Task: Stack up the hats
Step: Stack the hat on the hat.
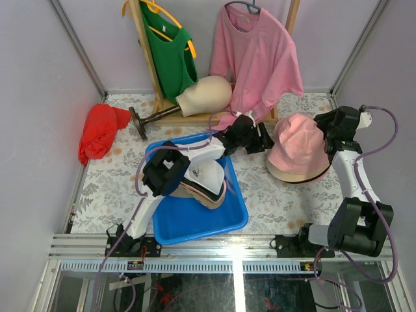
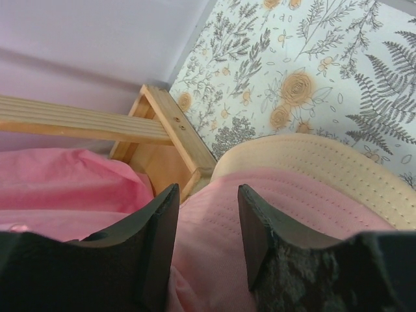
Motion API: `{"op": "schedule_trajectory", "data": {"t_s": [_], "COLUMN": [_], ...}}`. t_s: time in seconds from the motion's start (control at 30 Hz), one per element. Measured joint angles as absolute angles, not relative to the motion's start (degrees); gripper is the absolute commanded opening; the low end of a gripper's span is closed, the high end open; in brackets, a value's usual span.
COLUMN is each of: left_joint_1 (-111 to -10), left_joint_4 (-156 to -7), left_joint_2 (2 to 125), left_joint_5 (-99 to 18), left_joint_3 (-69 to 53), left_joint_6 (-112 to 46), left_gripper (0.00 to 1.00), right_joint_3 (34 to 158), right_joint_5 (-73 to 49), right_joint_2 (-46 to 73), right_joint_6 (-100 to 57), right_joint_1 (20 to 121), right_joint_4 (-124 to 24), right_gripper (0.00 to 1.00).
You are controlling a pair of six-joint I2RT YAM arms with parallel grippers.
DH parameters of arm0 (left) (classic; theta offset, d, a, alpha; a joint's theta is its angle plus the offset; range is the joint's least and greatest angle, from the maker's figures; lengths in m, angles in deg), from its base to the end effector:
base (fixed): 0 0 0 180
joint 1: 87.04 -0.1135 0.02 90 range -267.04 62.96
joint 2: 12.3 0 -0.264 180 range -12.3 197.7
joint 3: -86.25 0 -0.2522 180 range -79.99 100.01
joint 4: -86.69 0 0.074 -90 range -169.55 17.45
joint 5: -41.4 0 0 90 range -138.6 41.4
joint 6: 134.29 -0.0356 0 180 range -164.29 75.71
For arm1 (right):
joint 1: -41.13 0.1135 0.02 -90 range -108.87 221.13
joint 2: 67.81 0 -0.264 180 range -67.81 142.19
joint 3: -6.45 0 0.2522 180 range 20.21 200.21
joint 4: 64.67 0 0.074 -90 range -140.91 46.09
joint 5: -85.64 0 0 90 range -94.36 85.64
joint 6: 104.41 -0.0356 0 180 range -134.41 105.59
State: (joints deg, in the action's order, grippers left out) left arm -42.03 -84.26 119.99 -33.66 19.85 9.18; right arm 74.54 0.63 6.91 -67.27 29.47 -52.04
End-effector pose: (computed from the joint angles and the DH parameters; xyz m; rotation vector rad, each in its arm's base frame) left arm 0.3700 -0.3831 0.1775 0.0120 2.3176 -1.2547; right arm 0.2974 -0.0645 0.3029 1.0780 1.5962 0.4023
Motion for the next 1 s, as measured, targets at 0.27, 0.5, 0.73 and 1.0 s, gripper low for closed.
{"op": "schedule_trajectory", "data": {"t_s": [0.27,0.5,0.73,1.0], "left_joint_1": [-46.11,-48.06,-47.97,-47.93], "left_joint_4": [-84.26,-83.63,-82.10,-77.62], "left_joint_2": [112.08,108.30,105.08,101.32], "left_joint_5": [-33.79,-34.01,-33.97,-33.68], "left_joint_3": [9.36,8.77,9.05,10.40], "left_joint_6": [9.81,9.29,7.39,4.57], "left_gripper": [0.61,0.61,0.61,0.61], "right_joint_3": [75.70,77.36,82.39,85.47], "right_joint_5": [0.72,1.16,2.29,2.16], "right_joint_2": [6.08,4.20,2.93,-0.50], "right_joint_6": [-66.22,-64.75,-62.94,-59.57], "right_joint_1": [28.34,26.94,26.46,26.72], "right_joint_4": [-46.94,-43.77,-41.72,-37.35], "right_gripper": [0.52,0.59,0.61,0.61]}}
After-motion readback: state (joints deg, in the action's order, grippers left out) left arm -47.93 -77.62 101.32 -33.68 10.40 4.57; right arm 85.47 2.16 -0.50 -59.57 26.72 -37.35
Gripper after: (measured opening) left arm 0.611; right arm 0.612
